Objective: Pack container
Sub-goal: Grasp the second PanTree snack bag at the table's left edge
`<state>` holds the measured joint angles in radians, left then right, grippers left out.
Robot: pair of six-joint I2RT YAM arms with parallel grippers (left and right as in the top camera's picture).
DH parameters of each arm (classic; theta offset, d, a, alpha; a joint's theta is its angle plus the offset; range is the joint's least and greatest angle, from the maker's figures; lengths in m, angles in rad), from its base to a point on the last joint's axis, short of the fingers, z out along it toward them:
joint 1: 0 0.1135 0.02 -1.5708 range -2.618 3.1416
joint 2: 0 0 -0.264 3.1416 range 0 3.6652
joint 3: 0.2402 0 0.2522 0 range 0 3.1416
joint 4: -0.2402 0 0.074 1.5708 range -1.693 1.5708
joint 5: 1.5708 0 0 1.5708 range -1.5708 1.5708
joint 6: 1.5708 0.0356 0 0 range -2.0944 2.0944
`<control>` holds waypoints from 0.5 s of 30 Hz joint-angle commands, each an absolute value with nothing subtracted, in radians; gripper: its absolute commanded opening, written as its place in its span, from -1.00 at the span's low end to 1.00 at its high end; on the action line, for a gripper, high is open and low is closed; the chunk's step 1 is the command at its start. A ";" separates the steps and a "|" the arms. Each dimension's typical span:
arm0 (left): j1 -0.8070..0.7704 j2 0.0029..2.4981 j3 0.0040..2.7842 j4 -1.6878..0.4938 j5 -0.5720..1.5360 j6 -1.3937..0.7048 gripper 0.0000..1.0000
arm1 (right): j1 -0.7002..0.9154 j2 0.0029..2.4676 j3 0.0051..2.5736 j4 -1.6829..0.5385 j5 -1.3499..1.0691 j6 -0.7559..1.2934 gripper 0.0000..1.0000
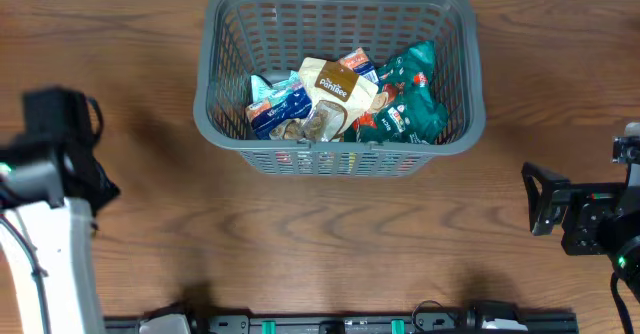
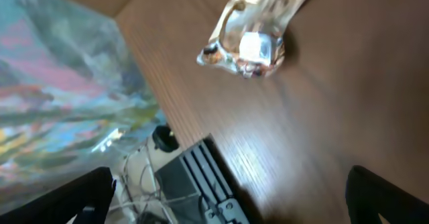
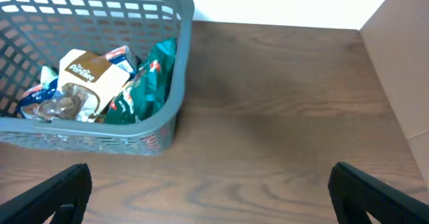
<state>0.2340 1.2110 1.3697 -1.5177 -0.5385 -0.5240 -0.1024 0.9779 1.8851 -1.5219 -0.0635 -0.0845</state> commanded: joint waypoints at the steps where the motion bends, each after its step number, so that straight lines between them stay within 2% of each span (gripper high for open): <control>1: 0.241 1.142 1.217 -1.457 -0.552 -0.544 0.97 | -0.108 0.979 1.890 -1.523 -0.060 -0.094 0.99; 4: 0.253 1.086 1.123 -1.326 -0.426 -0.466 0.97 | -0.108 0.979 1.890 -1.523 -0.060 -0.094 0.99; 9: 0.323 1.082 1.061 -1.231 -0.396 -0.464 0.97 | -0.108 0.979 1.890 -1.523 -0.060 -0.094 0.99; 15: 0.503 1.123 1.050 -1.126 -0.306 -0.463 0.97 | -0.108 0.979 1.890 -1.523 -0.060 -0.094 0.98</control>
<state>0.4248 1.1038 1.0542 -1.1538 -0.3763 -0.4736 -0.1024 0.9779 1.8851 -1.5227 -0.0631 -0.0849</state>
